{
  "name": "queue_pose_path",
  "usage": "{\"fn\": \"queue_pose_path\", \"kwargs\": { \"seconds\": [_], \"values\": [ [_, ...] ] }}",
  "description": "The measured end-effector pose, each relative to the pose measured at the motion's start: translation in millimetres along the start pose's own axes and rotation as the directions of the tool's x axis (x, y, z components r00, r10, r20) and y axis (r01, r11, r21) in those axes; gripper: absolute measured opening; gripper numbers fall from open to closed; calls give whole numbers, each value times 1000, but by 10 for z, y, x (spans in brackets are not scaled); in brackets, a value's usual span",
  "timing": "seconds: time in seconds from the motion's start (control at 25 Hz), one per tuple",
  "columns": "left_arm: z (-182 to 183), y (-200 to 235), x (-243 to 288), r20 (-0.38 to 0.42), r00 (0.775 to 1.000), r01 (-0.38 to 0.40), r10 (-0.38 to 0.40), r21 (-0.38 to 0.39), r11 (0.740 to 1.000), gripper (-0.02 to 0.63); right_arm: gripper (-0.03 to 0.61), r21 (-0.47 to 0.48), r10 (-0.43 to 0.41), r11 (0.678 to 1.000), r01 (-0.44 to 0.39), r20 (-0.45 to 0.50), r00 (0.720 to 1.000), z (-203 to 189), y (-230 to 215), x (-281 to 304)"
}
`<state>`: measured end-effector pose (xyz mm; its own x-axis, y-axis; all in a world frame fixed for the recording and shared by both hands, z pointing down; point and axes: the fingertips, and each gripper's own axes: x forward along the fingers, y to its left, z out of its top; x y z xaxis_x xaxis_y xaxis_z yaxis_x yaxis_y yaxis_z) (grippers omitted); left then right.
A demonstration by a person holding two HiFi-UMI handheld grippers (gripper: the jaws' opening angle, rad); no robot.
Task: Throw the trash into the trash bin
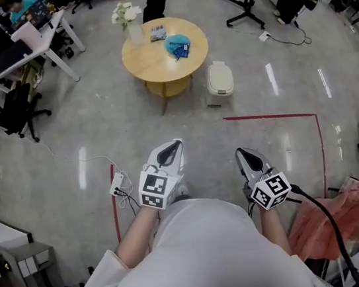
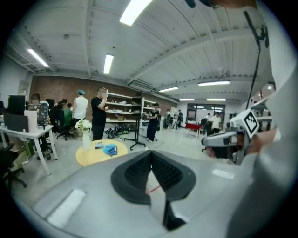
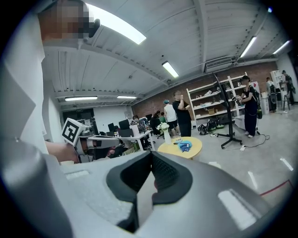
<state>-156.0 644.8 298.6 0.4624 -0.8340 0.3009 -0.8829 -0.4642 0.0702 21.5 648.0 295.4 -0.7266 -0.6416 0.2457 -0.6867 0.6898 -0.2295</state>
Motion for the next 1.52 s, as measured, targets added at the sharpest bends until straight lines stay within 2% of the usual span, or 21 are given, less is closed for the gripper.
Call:
{"fn": "queue_pose_path", "kwargs": {
  "seconds": [0.36,0.72,1.0,1.52],
  "values": [
    [-50,372,67,-23,998,61,-60,29,998,6,0,-14,-25,1000,25,-8,1000,57,112,449],
    [-90,554,197,-44,997,59,-59,11,998,6,0,-14,-22,1000,21,-33,999,91,59,640],
    [-68,559,546,-53,998,27,-26,8,1000,6,0,15,-9,1000,9,-15,1000,135,-352,748],
    [382,539,1354,-30,998,-52,52,1,999,6,1,-3,76,997,-76,-8,997,506,-1212,1052]
  ]
}}
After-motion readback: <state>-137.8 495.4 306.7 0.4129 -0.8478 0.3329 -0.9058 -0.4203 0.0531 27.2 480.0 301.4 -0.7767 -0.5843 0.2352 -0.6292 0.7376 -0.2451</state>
